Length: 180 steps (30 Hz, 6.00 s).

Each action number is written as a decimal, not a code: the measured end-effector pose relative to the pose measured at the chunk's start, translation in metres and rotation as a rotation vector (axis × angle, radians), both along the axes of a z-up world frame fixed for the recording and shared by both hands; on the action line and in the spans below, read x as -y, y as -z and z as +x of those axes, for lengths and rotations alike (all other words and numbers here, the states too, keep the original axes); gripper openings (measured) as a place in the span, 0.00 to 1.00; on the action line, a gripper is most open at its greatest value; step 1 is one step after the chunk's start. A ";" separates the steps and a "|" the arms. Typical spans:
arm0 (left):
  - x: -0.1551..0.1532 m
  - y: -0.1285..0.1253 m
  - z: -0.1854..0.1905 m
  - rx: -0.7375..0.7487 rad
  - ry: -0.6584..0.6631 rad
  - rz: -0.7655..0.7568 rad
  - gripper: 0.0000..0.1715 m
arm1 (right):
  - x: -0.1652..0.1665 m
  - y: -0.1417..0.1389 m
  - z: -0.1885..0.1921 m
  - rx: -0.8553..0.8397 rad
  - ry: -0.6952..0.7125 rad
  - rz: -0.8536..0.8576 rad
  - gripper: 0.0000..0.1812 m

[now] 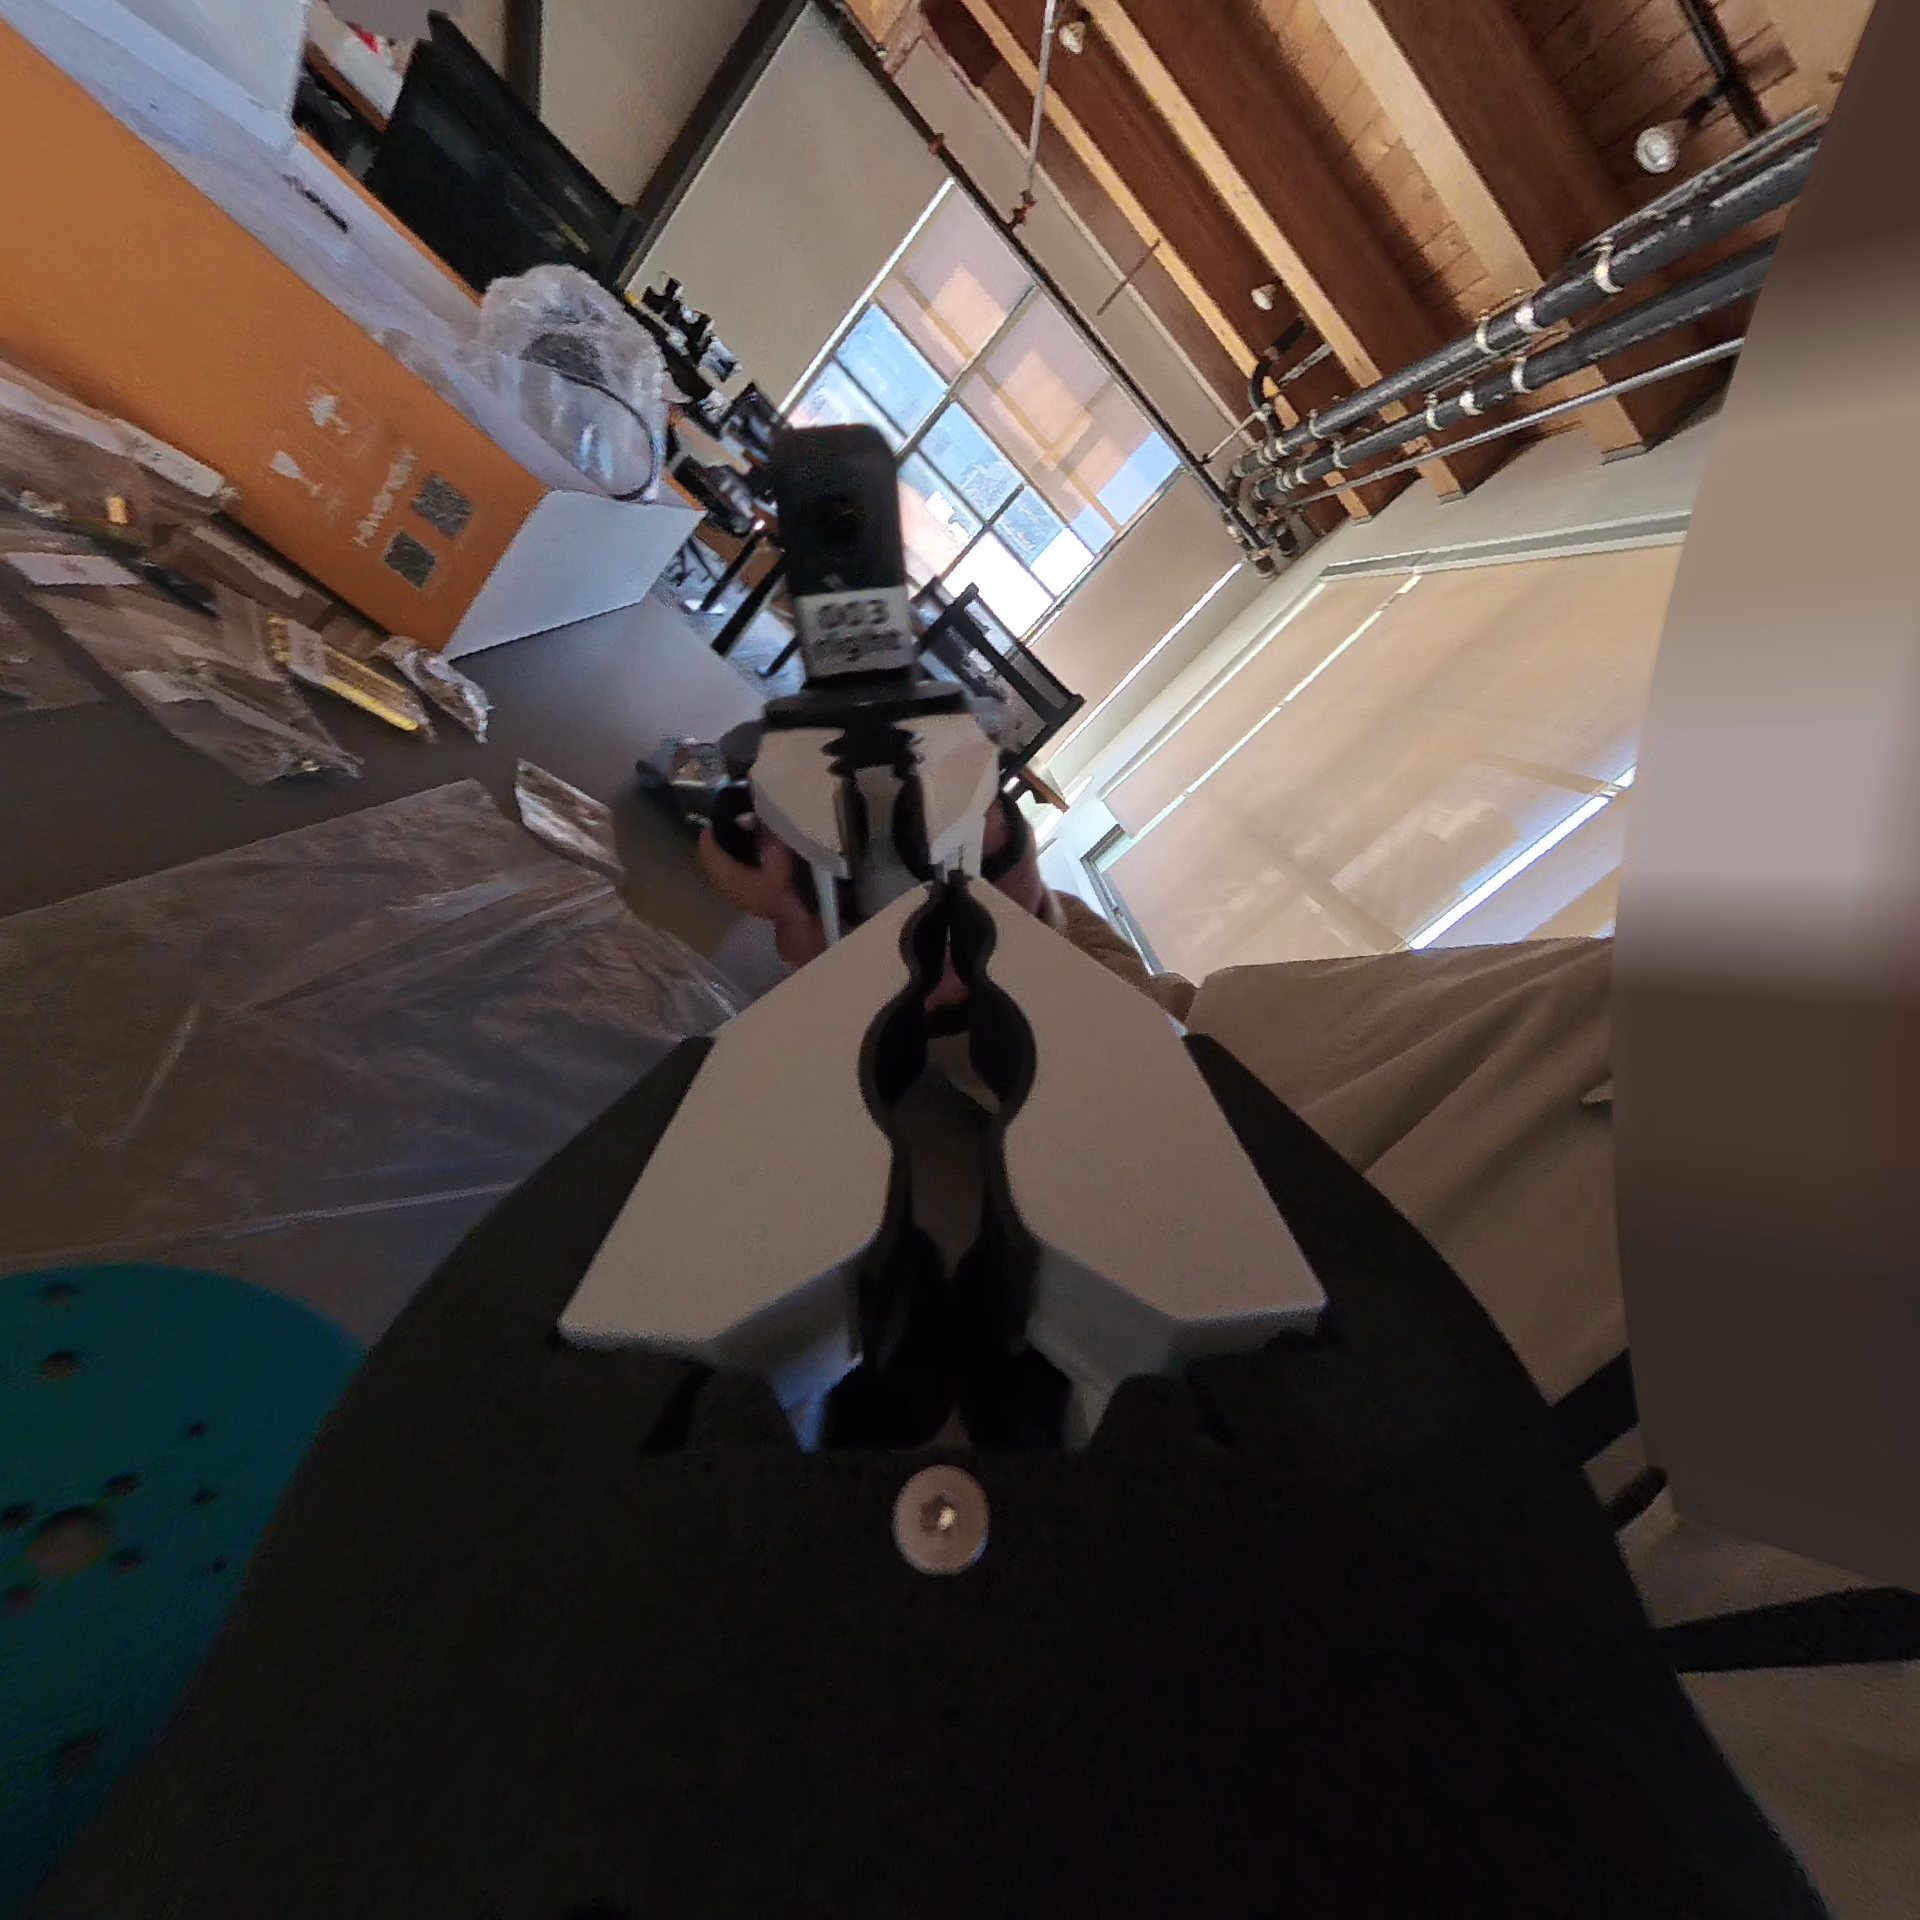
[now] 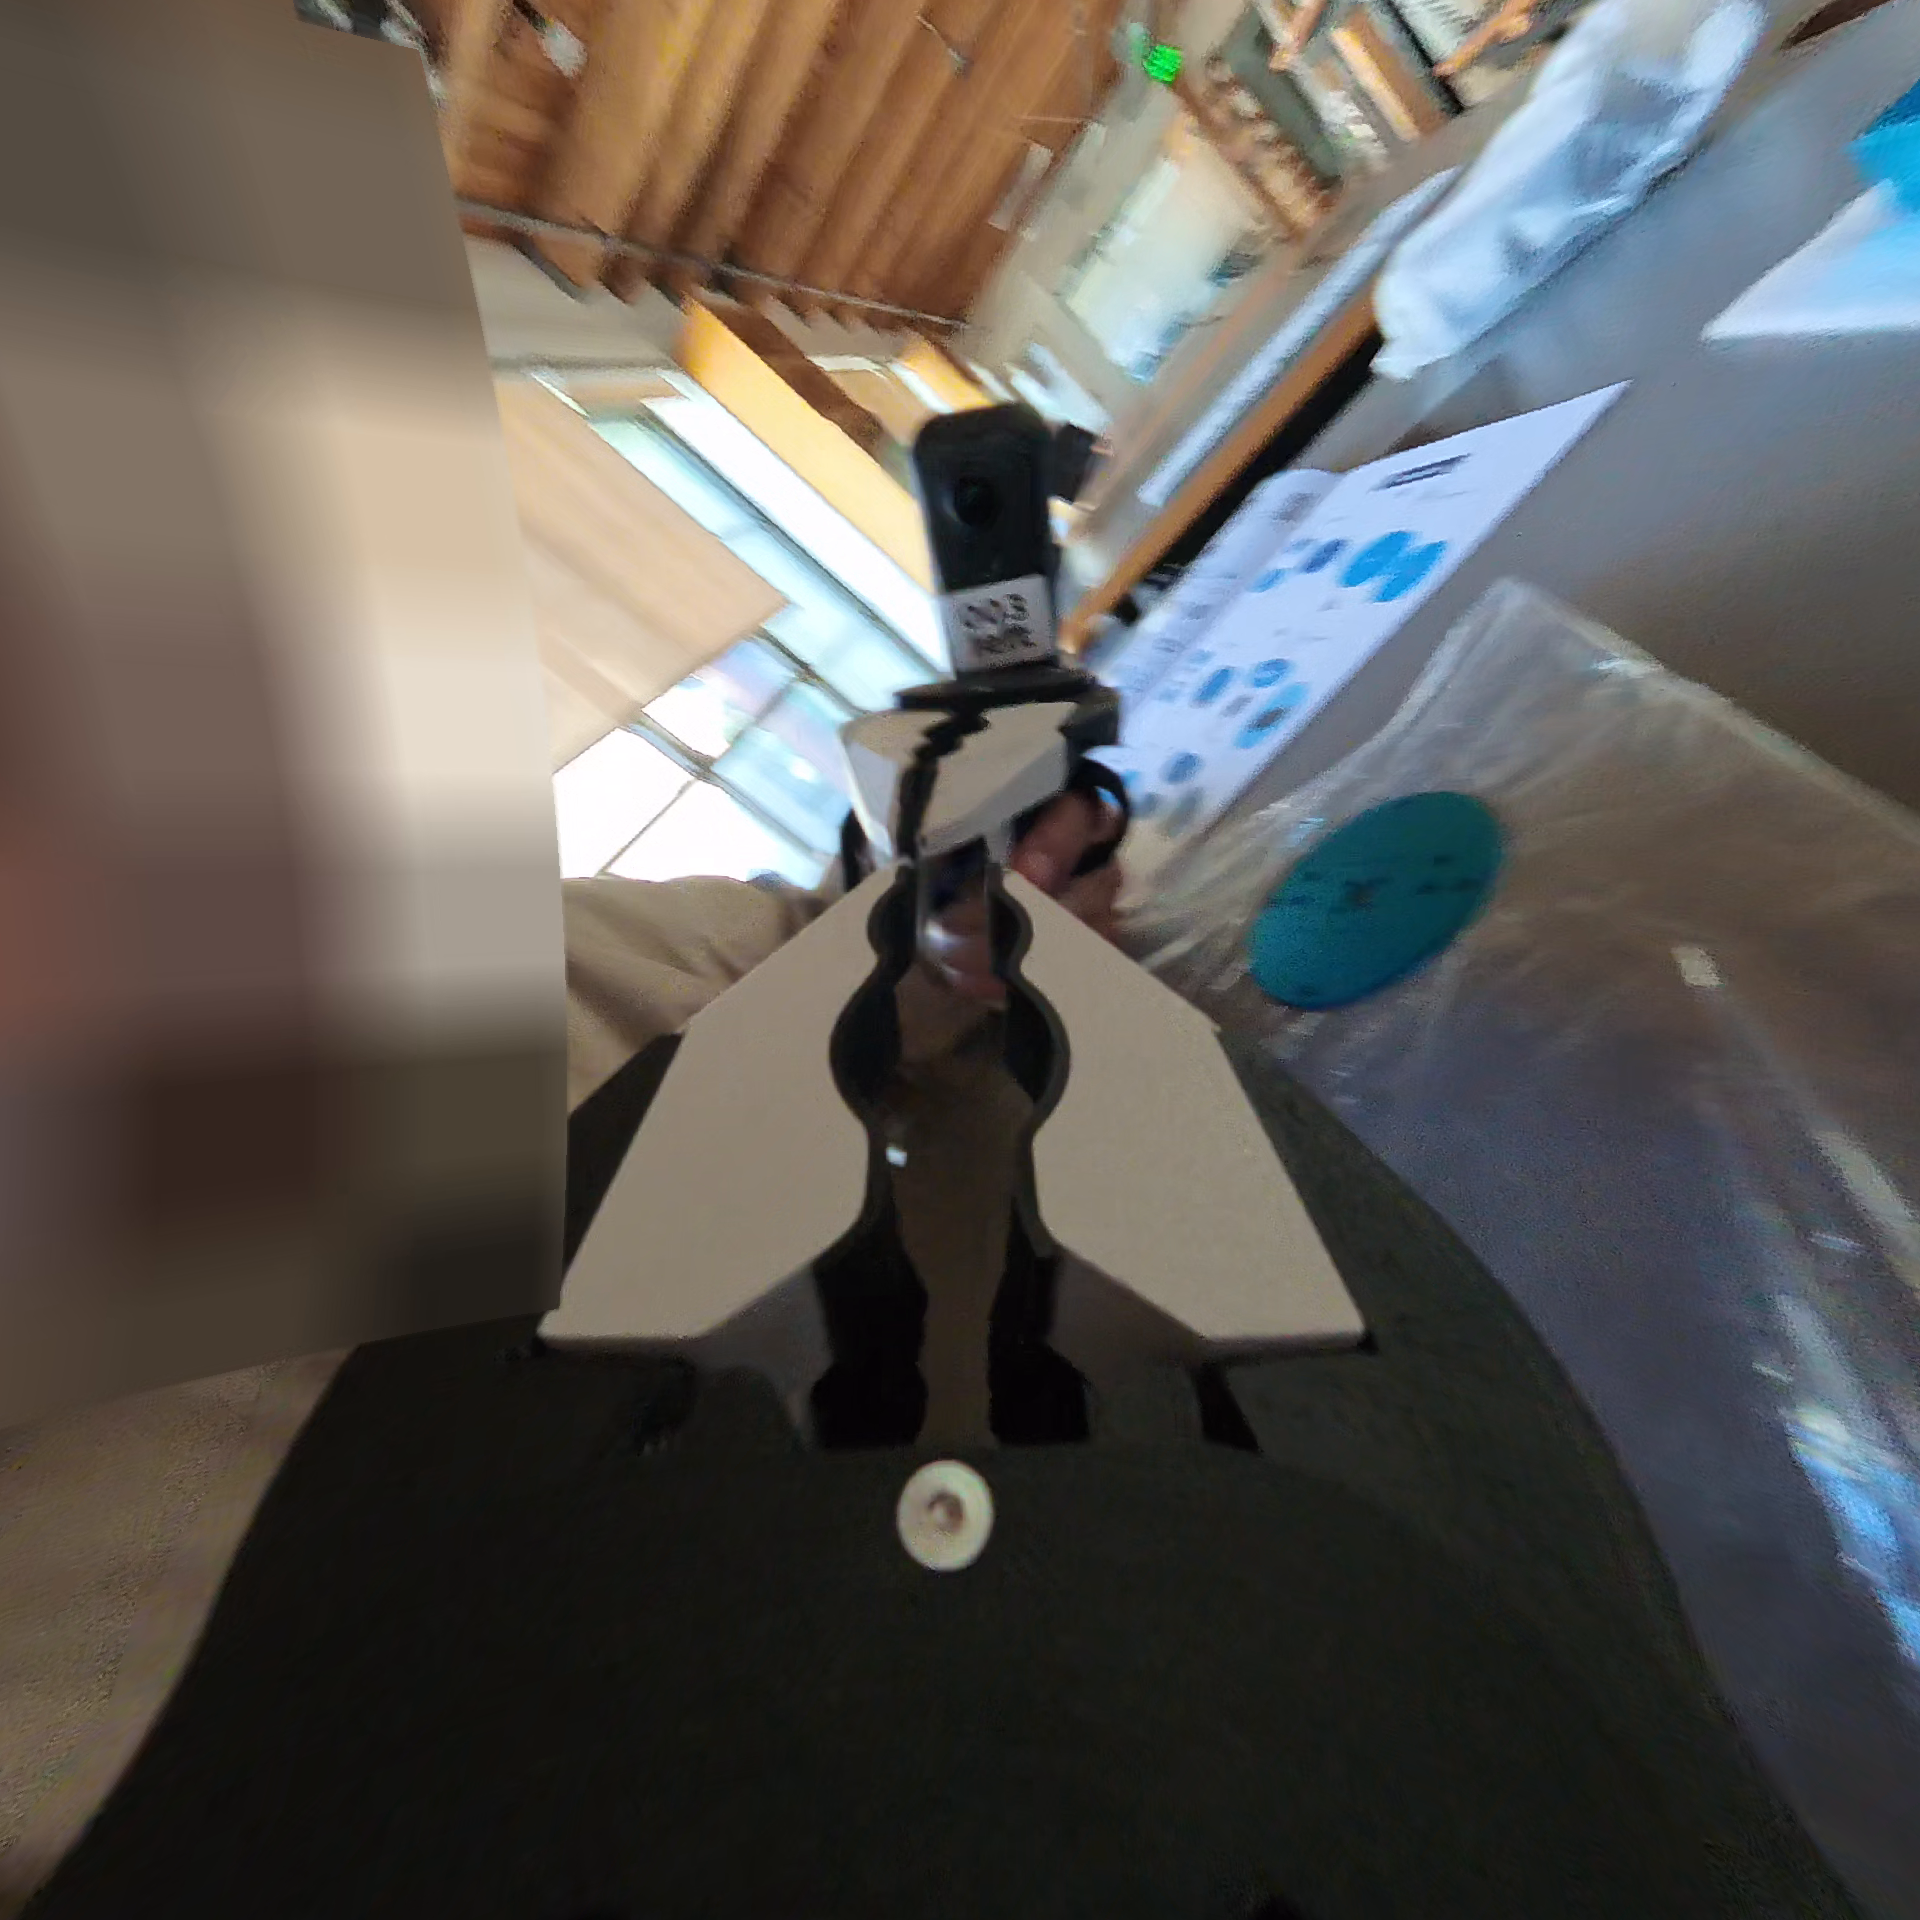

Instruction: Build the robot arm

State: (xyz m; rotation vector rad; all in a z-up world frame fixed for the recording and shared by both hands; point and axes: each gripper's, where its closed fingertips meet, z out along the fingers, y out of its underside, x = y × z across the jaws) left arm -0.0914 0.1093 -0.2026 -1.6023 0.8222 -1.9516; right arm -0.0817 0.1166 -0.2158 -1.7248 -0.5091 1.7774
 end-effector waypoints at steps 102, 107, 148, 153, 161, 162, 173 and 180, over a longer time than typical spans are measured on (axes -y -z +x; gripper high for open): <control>0.019 0.052 -0.004 -0.297 0.094 0.734 0.00 | 0.025 0.035 -0.007 0.432 -0.064 0.533 0.00; 0.018 0.052 -0.005 -0.294 0.091 0.761 0.00 | 0.025 0.036 -0.009 0.439 -0.057 0.547 0.00; 0.016 0.077 0.000 -0.411 0.111 0.760 0.00 | 0.017 0.064 -0.012 1.038 0.084 1.110 0.09; 0.016 0.078 0.000 -0.414 0.110 0.753 0.00 | 0.018 0.066 -0.012 1.045 0.074 1.111 0.08; 0.014 0.082 0.000 -0.431 0.109 0.746 0.00 | 0.019 0.068 -0.013 1.050 0.063 1.113 0.05; 0.014 0.082 0.000 -0.431 0.111 0.746 0.00 | 0.019 0.069 -0.013 1.049 0.060 1.110 0.05; 0.015 0.084 0.001 -0.436 0.115 0.748 0.00 | 0.020 0.068 -0.013 1.045 0.060 1.118 0.01; 0.019 0.082 0.001 -0.420 0.127 0.745 0.00 | 0.020 0.071 -0.012 1.058 0.056 1.113 0.01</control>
